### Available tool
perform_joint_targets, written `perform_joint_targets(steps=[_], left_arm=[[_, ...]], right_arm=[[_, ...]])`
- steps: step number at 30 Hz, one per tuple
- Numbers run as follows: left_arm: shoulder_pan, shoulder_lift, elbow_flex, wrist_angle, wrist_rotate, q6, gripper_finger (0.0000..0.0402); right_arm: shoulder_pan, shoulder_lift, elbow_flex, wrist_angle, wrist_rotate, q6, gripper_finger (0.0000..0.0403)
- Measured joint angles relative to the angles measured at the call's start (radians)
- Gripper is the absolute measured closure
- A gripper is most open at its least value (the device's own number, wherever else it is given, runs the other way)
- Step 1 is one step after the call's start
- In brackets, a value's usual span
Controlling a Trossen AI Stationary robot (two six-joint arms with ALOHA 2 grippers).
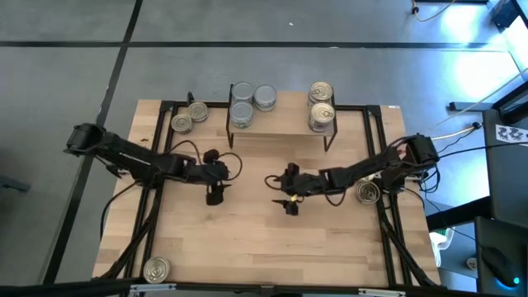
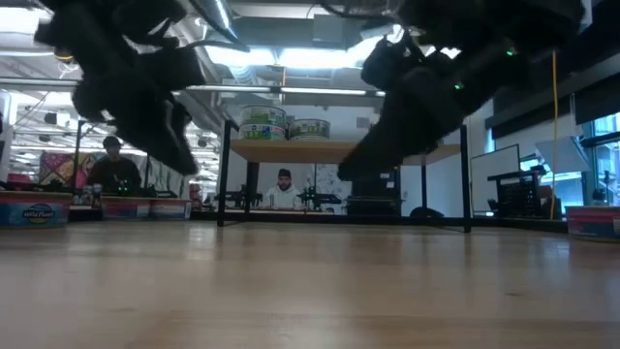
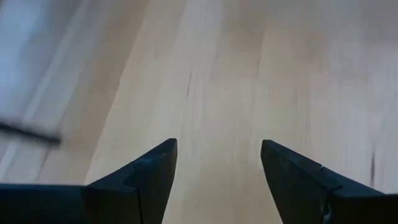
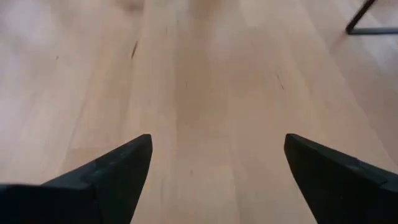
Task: Stack canned seafood by type on shelf
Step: Put the blue pink tuna can on the shelf
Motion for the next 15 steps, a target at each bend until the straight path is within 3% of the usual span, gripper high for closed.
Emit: perform_joint_targets(steps=[5,9,15], left_arm=[[-0.011,0.011,0.180,-0.501,0.001,-0.263,0.0169],[0.007,0.018,0.243,-0.840,-0.008,-0.486,0.0171],[0.094,0.043,0.221,-1.107,-0.011,-0.612,0.0216]], right_arm=[[0.044,0.000,-0.074,0.107,0.124,0.069,0.0038],[0.069,0.025,-0.099,0.216,0.196,0.071,0.0038],[0.072,0.105,-0.097,0.295,0.153,0.106,0.0038]])
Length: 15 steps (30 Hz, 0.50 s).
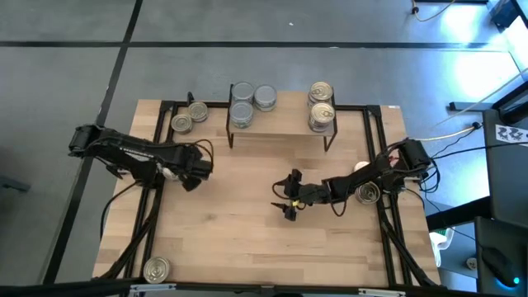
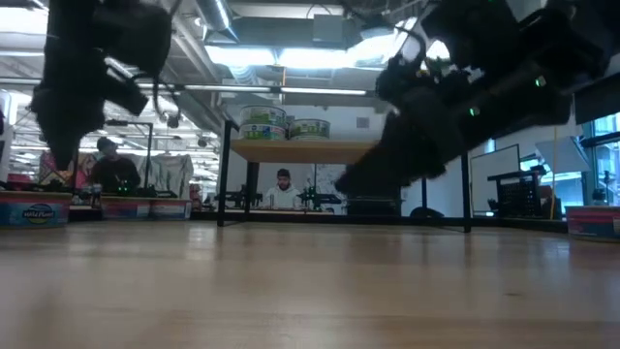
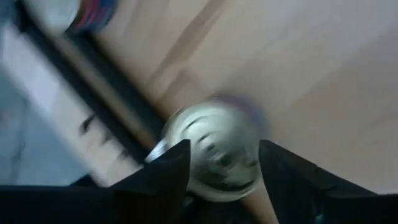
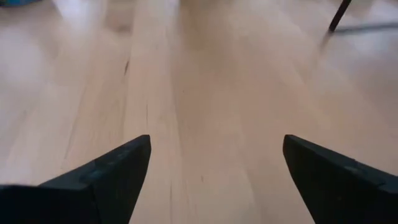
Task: Stack canned seafood by type on shelf
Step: Put the blue pink tuna can on the shelf
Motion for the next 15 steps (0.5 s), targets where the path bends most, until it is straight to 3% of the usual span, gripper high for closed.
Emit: perform_joint_targets(steps=[5,9,15], left_arm=[[0.067,0.064,-0.019,0.010,0.008,0.103,0.0260],[0.098,0.144,-0.035,0.028,0.104,0.269,0.0284],[0.114,0.259,-0.034,0.049,0.143,0.490,0.0310]], right_arm=[[0.003,0.053,-0.001,0.026,-0.037,0.036,0.0038],[0.023,0.061,-0.001,0.041,-0.044,0.031,0.0038],[0.053,0.060,0.000,0.104,-0.037,-0.030,0.0038]])
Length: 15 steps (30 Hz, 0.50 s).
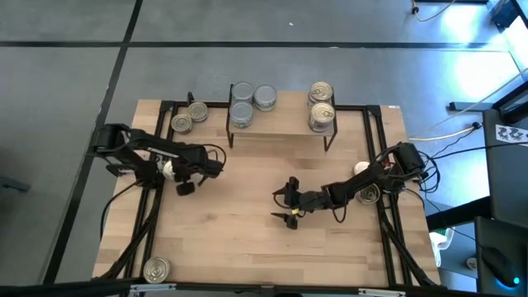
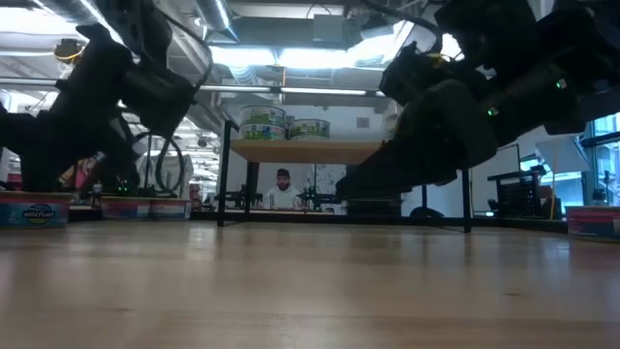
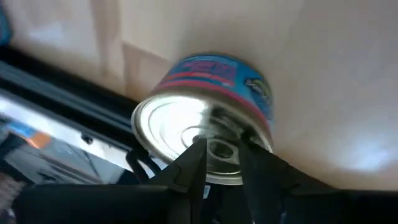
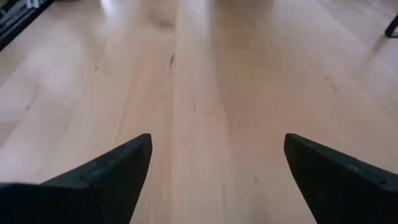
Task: Stack canned seafood by type on shelf
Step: Put the blue pink tuna can on the shelf
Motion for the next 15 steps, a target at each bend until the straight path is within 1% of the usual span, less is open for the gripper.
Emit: perform_joint_targets(steps=[3,8,15], left_arm=[[-0.006,0.012,0.001,0.032,0.030,0.083,0.0321],[-0.027,0.007,0.051,0.095,0.065,0.079,0.0339],[-0.088,0.007,0.116,0.253,0.067,0.115,0.0356]], right_arm=[[-0.001,0.000,0.000,0.000,0.002,-0.001,0.0038],[-0.002,0.000,0.000,0.002,0.002,0.000,0.0038],[-0.003,0.000,0.000,0.010,0.002,0.002,0.0038]])
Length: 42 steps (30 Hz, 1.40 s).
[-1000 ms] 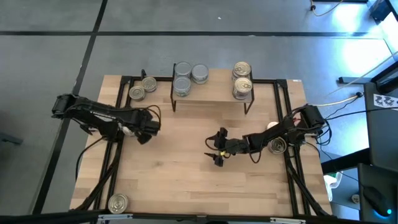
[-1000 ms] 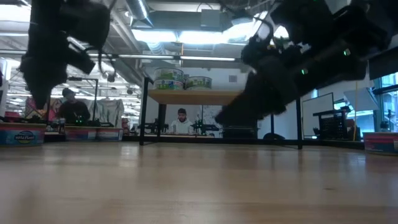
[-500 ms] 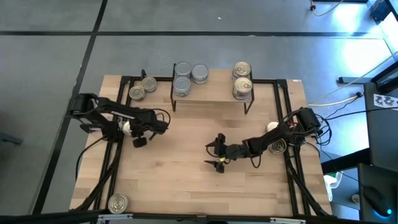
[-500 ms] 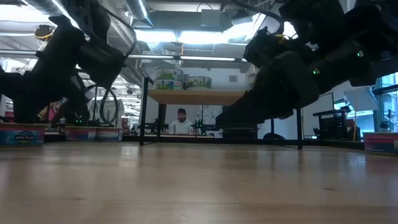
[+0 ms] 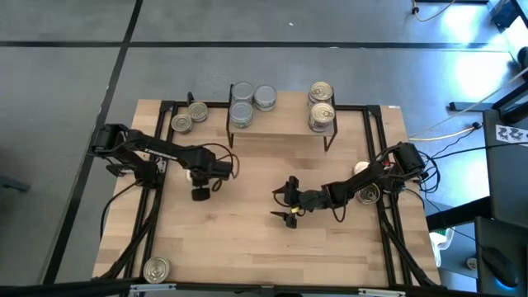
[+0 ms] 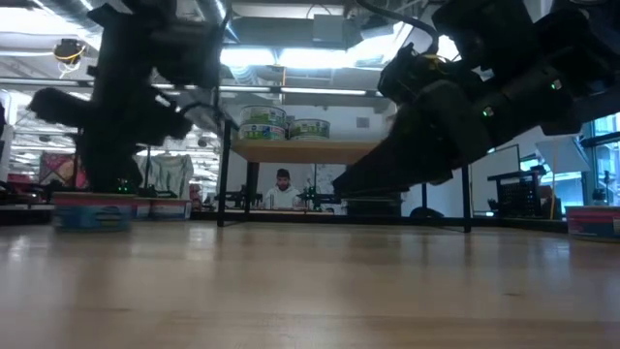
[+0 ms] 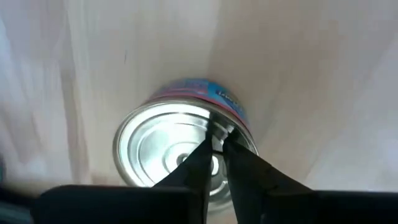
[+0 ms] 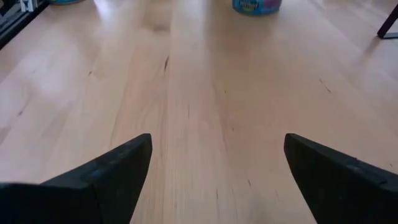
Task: Stack canned seafood by type on shelf
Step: Put the blue pink tuna can on the shelf
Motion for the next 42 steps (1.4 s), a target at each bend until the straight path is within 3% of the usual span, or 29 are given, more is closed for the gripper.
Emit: perform_joint_targets(steps=[11,18,27,31,39,42], left_arm=[[-0.051,0.026,0.010,0.412,0.003,0.136,0.0369],[-0.080,0.121,0.012,0.699,0.000,0.248,0.0384],[-0.108,0.213,0.004,1.109,0.021,0.264,0.0397],[-0.111,0.191,0.014,1.096,0.024,0.276,0.0372],[-0.105,0.038,0.068,0.858,0.021,0.236,0.0255],[-0.102,0.017,0.038,0.882,0.023,0.231,0.0227]], right_arm=[[0.000,0.000,0.000,0.036,0.000,-0.001,0.0038],[0.000,0.000,0.000,0.038,-0.002,-0.002,0.0038],[0.000,0.000,0.000,0.039,-0.003,-0.003,0.0038],[0.000,0.000,0.000,0.039,-0.003,-0.003,0.0038],[0.000,-0.001,0.000,0.039,-0.003,0.000,0.0038],[0.000,-0.001,0.000,0.039,-0.003,0.000,0.0038]])
